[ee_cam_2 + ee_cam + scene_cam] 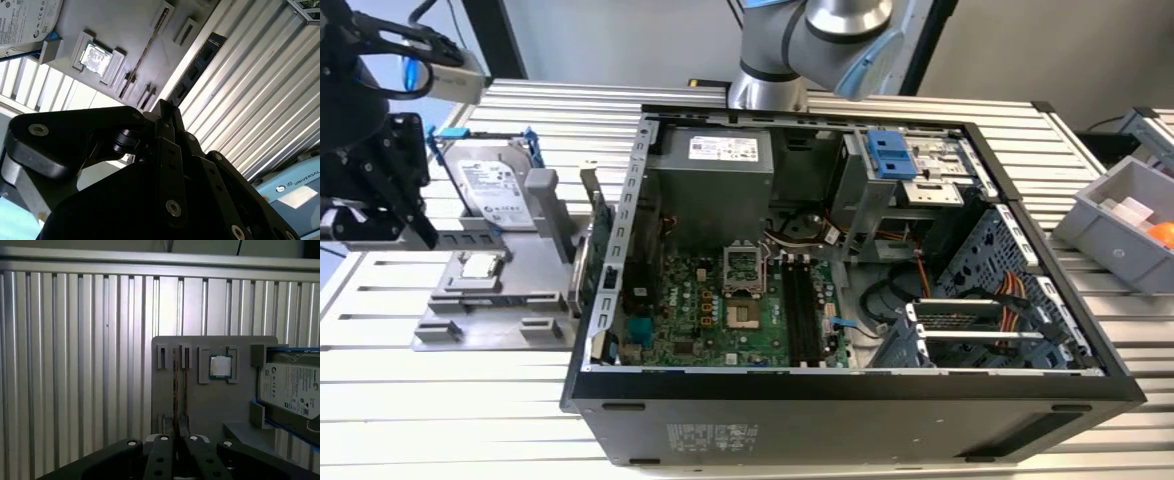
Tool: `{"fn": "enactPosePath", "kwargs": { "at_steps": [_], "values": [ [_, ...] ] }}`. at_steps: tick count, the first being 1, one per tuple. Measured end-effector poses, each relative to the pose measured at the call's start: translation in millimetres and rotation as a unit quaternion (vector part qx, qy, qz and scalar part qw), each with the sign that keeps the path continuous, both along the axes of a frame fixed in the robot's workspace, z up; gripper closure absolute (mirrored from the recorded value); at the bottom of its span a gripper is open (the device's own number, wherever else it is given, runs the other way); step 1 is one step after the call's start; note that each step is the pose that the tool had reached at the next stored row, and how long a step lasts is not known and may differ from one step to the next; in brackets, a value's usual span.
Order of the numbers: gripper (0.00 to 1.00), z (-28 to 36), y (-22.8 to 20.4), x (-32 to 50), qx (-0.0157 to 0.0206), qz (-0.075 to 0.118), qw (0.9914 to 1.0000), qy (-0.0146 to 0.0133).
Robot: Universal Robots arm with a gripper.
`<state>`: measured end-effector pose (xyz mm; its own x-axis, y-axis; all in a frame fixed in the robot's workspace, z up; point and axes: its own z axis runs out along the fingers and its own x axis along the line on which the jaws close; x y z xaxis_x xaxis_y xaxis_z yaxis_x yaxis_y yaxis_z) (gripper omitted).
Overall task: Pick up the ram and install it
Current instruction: 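Pick up the ram and move it above insertion slot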
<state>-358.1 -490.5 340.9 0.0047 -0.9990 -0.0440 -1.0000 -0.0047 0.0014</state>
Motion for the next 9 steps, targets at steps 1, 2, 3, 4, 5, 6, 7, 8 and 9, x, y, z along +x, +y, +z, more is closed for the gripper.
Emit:
{"fn": "enactPosePath", "kwargs": {
  "at_steps": [1, 2, 3, 4, 5, 6, 7, 8, 9],
  "values": [
    [1.0, 1.9, 0.0, 0.0, 0.0001, 0.0, 1.0, 0.0],
    [1.0, 3.6, 0.0, 0.0, 0.0001, 0.0, 1.0, -0.0001],
    [1.0, 5.2, 0.0, 0.0, 0.0, 0.0, 1.0, 0.0],
    [1.0, 6.7, 0.0, 0.0, 0.0, 0.0, 1.0, 0.0],
    [1.0, 8.0, 0.0, 0.0, 0.0, 0.0, 1.0, 0.0],
    [1.0, 9.3, 0.0, 0.0, 0.0, 0.0, 1.0, 0.0],
    [1.0, 10.5, 0.0, 0.0, 0.0, 0.0, 1.0, 0.0],
    [1.0, 11.9, 0.0, 0.0, 0.0, 0.0, 1.0, 0.0],
    [1.0, 13.1, 0.0, 0.0, 0.0, 0.0, 1.0, 0.0]
  ]
}}
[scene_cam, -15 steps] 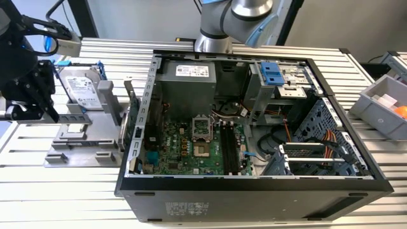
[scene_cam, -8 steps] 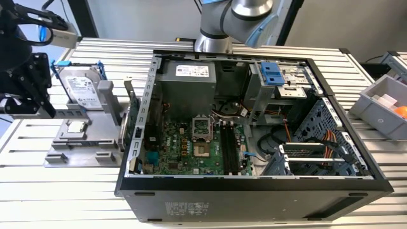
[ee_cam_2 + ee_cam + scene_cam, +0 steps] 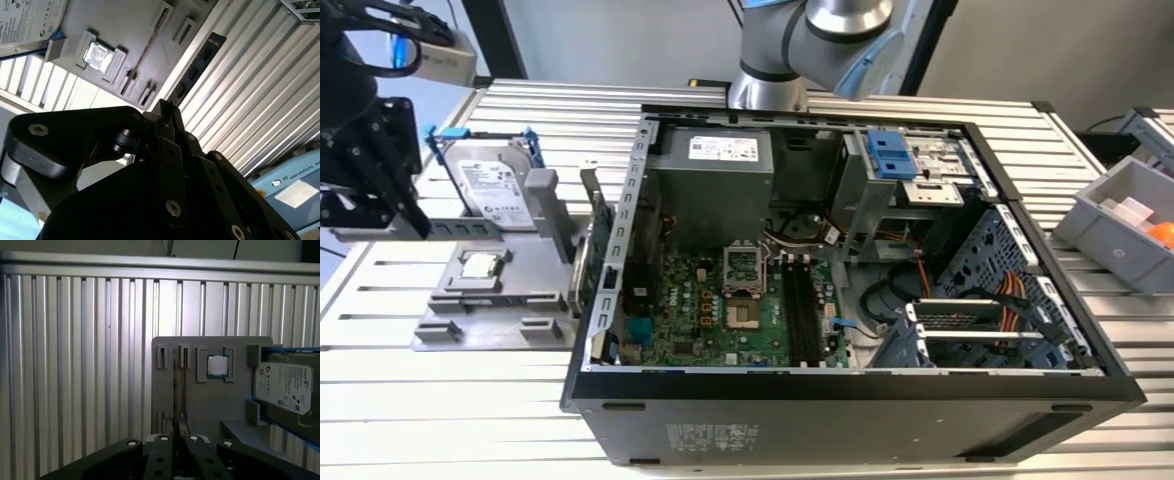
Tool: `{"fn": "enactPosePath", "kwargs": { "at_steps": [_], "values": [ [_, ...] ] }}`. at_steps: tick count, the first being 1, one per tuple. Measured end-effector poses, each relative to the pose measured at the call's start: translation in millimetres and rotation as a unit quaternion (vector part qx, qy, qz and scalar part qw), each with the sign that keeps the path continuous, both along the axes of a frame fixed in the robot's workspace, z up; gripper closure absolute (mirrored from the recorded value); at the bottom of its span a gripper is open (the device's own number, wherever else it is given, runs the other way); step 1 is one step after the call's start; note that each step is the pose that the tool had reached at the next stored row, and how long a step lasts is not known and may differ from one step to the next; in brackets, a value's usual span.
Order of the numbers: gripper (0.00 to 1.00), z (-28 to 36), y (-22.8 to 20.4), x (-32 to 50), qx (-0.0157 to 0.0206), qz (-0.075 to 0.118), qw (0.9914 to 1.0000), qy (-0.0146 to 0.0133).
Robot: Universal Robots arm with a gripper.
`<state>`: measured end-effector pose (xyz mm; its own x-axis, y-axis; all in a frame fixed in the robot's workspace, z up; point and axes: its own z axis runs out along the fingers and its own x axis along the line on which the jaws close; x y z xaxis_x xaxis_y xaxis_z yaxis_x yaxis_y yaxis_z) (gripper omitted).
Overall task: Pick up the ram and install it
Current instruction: 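Pick up the ram and move it above insertion slot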
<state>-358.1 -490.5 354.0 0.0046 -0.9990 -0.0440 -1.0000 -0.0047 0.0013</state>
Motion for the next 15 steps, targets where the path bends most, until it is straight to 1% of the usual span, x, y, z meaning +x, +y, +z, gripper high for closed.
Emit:
{"fn": "enactPosePath", "kwargs": {
  "at_steps": [15],
  "values": [
    [1.0, 21.9, 0.0, 0.0, 0.0, 0.0, 1.0, 0.0]
  ]
}}
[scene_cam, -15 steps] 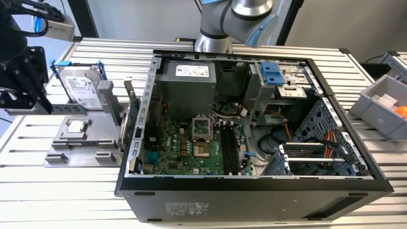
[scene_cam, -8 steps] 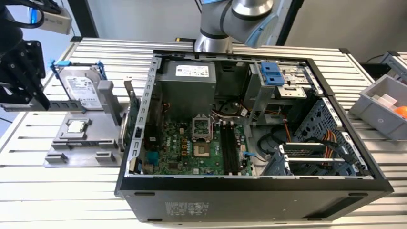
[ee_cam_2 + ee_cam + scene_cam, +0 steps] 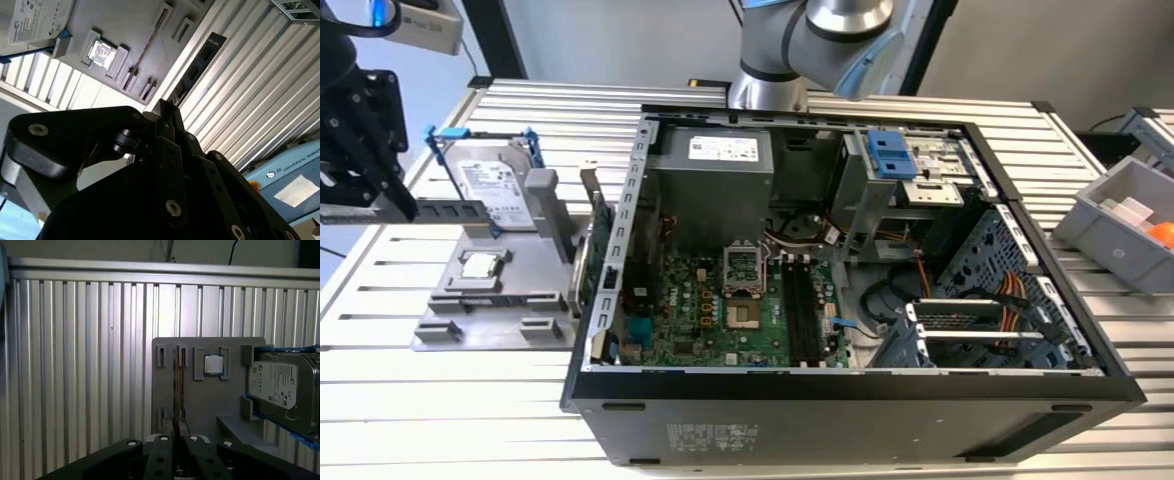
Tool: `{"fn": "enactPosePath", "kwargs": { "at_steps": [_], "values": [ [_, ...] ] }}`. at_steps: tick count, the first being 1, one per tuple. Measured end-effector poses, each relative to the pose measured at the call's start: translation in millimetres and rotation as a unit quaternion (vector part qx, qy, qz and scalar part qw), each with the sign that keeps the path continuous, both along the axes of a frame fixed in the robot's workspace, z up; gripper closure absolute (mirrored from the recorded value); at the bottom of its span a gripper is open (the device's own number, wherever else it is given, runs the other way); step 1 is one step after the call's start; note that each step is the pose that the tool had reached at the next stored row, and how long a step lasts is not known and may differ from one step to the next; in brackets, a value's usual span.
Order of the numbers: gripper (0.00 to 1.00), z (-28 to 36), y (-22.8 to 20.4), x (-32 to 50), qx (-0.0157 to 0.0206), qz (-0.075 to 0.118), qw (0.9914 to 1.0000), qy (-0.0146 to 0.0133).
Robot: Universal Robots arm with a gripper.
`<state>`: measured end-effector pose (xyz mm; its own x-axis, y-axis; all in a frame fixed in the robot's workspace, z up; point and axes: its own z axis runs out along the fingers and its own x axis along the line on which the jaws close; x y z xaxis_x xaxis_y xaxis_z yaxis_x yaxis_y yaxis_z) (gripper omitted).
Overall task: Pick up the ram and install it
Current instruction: 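Pick up the ram and move it above insertion slot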
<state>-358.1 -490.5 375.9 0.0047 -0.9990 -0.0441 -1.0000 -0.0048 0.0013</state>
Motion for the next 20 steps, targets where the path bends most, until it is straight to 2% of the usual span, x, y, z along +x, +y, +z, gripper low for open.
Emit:
{"fn": "enactPosePath", "kwargs": {
  "at_steps": [9, 20],
  "values": [
    [1.0, 1.2, 0.0, 1.8, -0.0001, 0.0, 1.0, 0.0001],
    [1.0, 1.1, 0.0, 22.0, 0.0, 0.0, 1.0, 0.0]
  ]
}}
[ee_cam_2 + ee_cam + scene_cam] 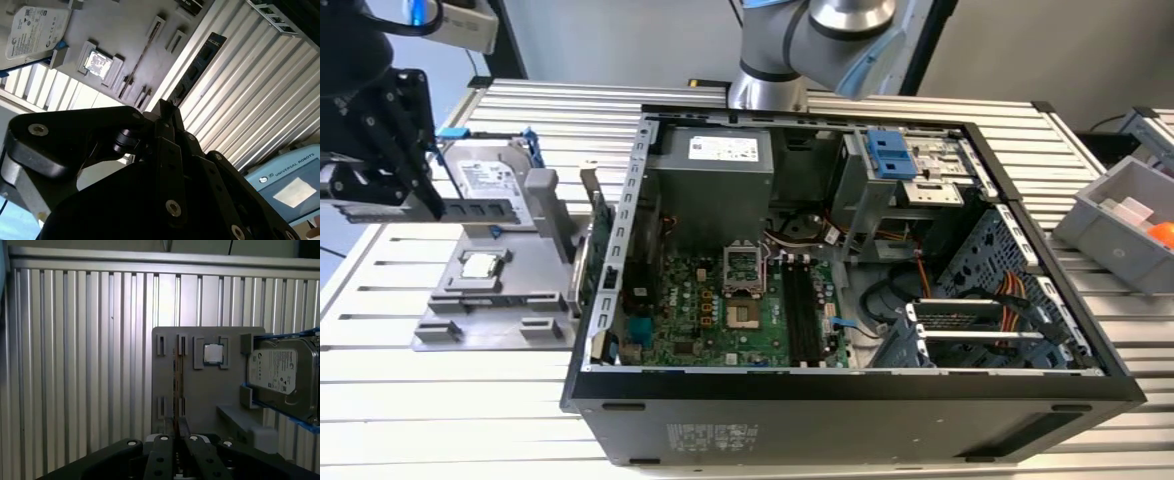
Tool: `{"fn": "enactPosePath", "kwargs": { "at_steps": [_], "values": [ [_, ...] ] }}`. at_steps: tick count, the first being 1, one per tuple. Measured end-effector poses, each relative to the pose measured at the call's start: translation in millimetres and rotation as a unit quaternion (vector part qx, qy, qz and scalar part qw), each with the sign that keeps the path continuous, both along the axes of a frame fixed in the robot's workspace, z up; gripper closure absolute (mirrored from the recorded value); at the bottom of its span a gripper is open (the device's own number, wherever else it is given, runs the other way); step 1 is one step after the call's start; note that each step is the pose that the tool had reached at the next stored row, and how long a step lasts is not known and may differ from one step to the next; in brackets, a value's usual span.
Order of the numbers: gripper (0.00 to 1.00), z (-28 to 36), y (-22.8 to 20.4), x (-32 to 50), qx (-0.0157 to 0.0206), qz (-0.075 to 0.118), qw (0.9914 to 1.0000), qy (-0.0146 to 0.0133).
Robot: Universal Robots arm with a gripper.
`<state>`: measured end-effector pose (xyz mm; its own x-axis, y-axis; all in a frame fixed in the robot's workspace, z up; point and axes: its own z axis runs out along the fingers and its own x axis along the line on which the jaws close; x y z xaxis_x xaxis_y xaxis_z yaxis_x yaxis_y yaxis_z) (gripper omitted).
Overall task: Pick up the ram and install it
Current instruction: 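Pick up the ram and move it above insertion slot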
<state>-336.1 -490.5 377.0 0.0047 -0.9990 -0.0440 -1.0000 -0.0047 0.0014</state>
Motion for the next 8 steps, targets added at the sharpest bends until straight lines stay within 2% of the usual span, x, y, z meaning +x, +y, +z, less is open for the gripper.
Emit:
{"fn": "enactPosePath", "kwargs": {
  "at_steps": [8],
  "values": [
    [1.0, 0.0, 0.0, 18.4, 0.0, 0.0, 1.0, 0.0]
  ]
}}
